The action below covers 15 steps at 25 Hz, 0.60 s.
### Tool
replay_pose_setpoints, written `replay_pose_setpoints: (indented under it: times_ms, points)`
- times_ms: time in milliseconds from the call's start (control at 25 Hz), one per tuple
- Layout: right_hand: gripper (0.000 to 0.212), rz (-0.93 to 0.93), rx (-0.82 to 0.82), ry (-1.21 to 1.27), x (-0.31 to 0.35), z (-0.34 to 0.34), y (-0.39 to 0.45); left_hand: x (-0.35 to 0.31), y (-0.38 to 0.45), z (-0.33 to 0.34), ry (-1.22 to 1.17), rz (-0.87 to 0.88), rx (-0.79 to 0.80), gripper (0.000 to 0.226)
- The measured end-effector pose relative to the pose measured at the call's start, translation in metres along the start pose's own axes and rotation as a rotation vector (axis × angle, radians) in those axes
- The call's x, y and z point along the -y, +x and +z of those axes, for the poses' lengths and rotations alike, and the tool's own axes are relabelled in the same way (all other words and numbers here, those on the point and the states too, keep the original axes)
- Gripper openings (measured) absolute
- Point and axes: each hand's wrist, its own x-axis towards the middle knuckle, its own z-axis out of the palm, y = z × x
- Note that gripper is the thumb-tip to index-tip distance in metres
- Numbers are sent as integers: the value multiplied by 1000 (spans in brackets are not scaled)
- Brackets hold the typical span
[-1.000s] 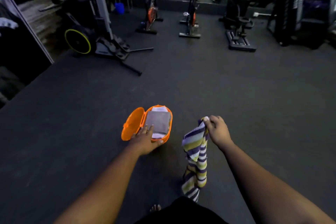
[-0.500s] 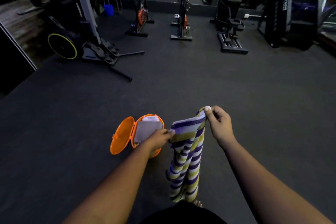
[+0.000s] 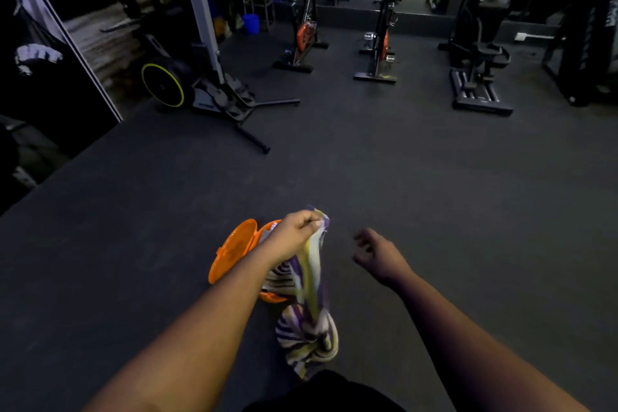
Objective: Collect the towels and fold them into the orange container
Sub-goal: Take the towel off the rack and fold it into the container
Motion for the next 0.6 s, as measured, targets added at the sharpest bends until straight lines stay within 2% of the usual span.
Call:
replay_pose_setpoints:
  times_ms: [80, 120, 160, 200, 240, 280, 320, 400, 480, 600]
  points:
    - [55, -169, 24, 88, 17, -7, 18, -17, 4, 2, 103, 41, 49, 12]
    - [58, -245, 61, 91, 24, -9, 27, -21, 7, 0, 130, 56, 53, 12]
    - [52, -307, 110, 59, 32, -10, 37, -22, 10, -3, 135, 76, 36, 12]
    - [36, -351, 144, -2, 38, -10, 44, -22, 13, -9, 119, 99, 5, 12]
    - [14, -379, 138, -57, 44, -12, 52, -20, 17, -17, 113, 118, -24, 10]
    - [10, -397, 96, -66, 48, -14, 59, -17, 19, -26, 136, 123, -40, 7]
    - [22, -376, 38, -52, 50, -16, 65, -12, 20, -37, 216, 117, -38, 4]
    - [31, -280, -42, 19, 55, -25, 75, 1, 21, -61, 484, 86, 34, 14]
    - [30, -228, -85, 15, 58, -35, 82, 17, 24, -78, 717, 16, 85, 27]
    - [22, -103, -248, 68, 64, -48, 94, 39, 33, -94, 800, -161, -9, 26]
